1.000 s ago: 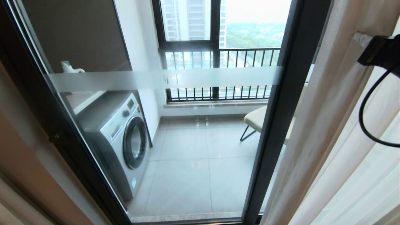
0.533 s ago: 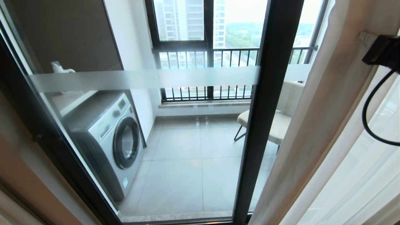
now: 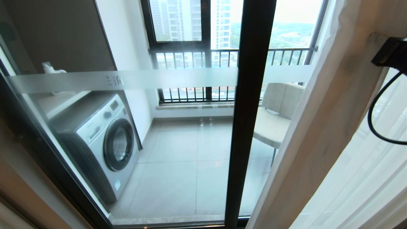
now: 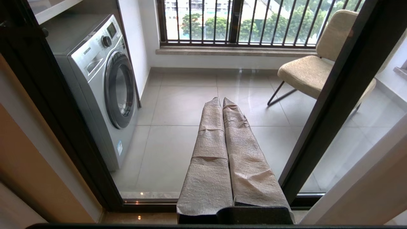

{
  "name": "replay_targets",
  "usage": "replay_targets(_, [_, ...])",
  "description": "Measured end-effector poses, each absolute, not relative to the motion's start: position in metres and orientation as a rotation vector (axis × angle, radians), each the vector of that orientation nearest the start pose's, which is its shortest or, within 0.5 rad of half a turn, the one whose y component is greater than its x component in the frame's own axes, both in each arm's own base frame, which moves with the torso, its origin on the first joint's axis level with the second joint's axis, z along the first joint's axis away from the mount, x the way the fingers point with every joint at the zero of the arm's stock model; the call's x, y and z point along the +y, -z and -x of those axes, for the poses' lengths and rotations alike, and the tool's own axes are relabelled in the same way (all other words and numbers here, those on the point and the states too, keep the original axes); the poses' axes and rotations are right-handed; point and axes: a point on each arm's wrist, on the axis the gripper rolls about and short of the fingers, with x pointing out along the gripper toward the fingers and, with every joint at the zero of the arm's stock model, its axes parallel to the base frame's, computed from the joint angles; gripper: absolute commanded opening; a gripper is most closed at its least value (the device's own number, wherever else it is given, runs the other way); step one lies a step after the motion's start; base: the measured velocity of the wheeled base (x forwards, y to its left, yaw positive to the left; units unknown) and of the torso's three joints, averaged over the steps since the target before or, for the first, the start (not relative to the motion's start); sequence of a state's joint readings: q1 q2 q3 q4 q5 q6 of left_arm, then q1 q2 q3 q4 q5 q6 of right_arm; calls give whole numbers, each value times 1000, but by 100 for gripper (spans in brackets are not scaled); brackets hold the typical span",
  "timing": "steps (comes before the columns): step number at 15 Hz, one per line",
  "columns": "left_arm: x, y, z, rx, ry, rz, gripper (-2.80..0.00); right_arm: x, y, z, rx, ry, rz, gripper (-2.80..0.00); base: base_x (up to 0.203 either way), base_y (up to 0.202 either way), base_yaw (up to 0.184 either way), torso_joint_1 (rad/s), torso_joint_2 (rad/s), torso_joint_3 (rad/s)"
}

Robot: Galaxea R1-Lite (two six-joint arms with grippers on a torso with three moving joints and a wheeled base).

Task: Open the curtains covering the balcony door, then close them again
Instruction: Pull the inner curtains open on both sides

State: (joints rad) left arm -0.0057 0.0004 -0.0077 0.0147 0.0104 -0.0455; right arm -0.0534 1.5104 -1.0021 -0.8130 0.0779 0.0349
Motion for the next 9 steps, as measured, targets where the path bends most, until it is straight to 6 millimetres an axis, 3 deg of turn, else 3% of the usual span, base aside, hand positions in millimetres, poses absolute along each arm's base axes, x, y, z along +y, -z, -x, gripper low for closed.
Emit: replay_targets(9, [0,-76,23,6,-4,46,-280,-19,-298,-295,-329,-18,-39,-280,0,-191,3,3,2,3])
